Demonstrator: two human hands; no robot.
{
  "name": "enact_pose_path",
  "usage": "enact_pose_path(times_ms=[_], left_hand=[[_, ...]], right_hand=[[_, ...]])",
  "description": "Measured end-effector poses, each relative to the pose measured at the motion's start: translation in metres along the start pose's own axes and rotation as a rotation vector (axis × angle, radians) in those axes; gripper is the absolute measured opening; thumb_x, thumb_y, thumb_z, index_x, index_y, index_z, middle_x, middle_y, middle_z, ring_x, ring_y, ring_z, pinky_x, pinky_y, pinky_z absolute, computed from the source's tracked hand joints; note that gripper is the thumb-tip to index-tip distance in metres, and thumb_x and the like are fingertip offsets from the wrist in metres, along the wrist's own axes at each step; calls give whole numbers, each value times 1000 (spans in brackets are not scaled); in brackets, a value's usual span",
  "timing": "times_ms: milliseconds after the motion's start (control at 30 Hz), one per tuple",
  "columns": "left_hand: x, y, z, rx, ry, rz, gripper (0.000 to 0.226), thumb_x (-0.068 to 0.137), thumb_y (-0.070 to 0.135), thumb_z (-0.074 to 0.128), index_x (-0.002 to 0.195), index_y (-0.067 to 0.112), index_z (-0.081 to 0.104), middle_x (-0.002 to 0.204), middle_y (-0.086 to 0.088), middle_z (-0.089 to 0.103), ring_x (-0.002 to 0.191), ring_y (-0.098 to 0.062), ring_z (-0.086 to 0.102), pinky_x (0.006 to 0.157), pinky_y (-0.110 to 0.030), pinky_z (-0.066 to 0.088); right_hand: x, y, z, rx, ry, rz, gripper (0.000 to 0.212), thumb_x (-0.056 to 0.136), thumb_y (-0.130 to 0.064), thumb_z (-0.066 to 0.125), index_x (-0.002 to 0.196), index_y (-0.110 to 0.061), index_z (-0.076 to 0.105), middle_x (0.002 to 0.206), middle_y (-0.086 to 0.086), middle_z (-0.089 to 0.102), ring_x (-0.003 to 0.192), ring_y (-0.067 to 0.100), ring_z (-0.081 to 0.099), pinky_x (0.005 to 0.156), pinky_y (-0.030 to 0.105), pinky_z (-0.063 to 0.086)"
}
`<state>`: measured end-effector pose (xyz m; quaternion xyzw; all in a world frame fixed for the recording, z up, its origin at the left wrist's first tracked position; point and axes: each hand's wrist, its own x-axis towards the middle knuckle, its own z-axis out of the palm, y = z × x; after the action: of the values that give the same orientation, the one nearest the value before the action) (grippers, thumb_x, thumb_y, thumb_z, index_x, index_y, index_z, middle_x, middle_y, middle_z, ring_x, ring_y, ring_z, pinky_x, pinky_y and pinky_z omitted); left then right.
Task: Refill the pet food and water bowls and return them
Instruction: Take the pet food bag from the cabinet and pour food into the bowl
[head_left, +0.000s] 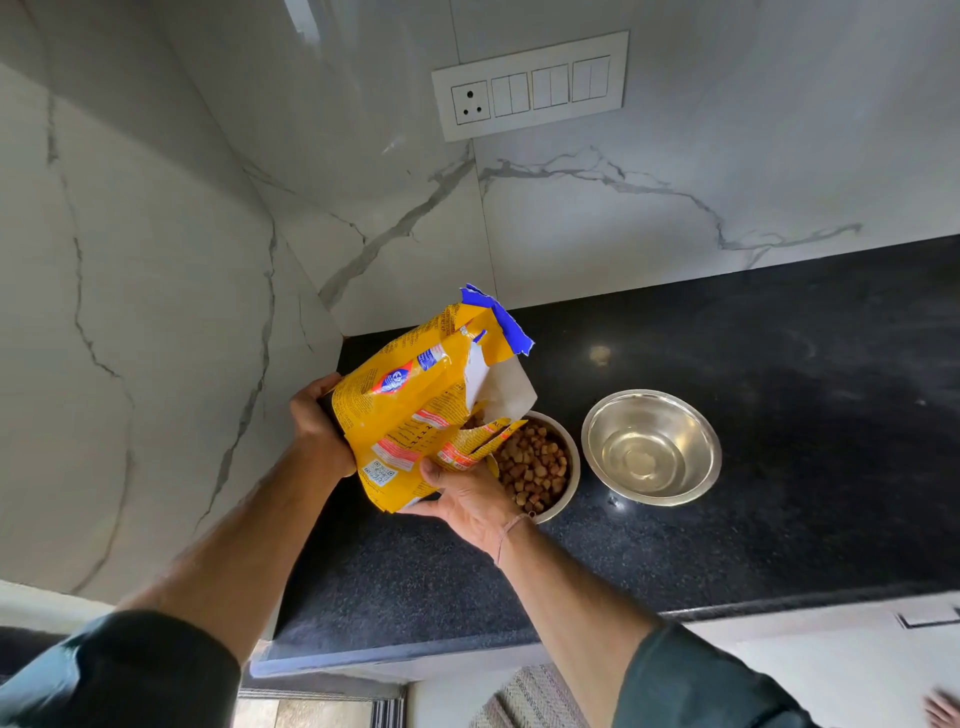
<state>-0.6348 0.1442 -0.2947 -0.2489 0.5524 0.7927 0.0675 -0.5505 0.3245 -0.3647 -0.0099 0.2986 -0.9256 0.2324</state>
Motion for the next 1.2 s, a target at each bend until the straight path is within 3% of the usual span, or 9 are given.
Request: enact_pose_path(times_ms=[200, 367, 533, 800, 1033, 1200], left_hand=[[3, 0, -1, 0, 15, -13, 44, 83, 50, 50, 63, 24, 79, 79, -8, 76, 71, -31, 76, 74, -47, 60], [0, 0, -1, 22, 9, -9, 41, 85, 51, 49, 76, 24, 79, 87, -12, 76, 78, -34, 76, 81, -49, 59], [-1, 2, 1, 16, 21, -13, 41, 86, 49, 48, 68, 24, 76, 80, -9, 74, 73, -31, 74, 77, -44, 59], [-2, 3, 4, 8, 28, -27, 39, 87, 49, 47, 74, 24, 75, 81, -9, 75, 73, -31, 75, 74, -45, 59], [0, 3, 6, 23, 52, -36, 35, 88, 50, 48, 90, 25, 73, 89, -10, 76, 77, -32, 74, 80, -46, 59], [0, 3, 6, 17, 60, -43, 34, 87, 50, 50, 85, 25, 73, 87, -9, 77, 73, -31, 76, 75, -47, 60]], right_hand=[[1, 2, 0, -2, -2, 3, 65, 83, -12, 80, 143, -24, 56, 147, 10, 59, 132, 36, 59, 96, 73, 48], [1, 1, -1, 0, 4, -1, 64, 83, -9, 77, 142, -25, 56, 146, 10, 60, 131, 36, 59, 96, 74, 47], [1, 0, 0, -5, -3, 10, 65, 83, -11, 78, 142, -24, 56, 146, 10, 60, 132, 37, 57, 99, 75, 45], [3, -1, -2, -8, 3, 14, 61, 84, -11, 77, 140, -26, 58, 146, 10, 60, 134, 38, 56, 102, 79, 38], [3, -1, -3, 0, 10, -2, 64, 80, -12, 83, 138, -24, 60, 145, 11, 61, 132, 37, 58, 98, 77, 43], [2, -1, -2, 4, 7, -8, 68, 76, -15, 87, 137, -25, 61, 145, 11, 61, 130, 37, 60, 94, 72, 49]])
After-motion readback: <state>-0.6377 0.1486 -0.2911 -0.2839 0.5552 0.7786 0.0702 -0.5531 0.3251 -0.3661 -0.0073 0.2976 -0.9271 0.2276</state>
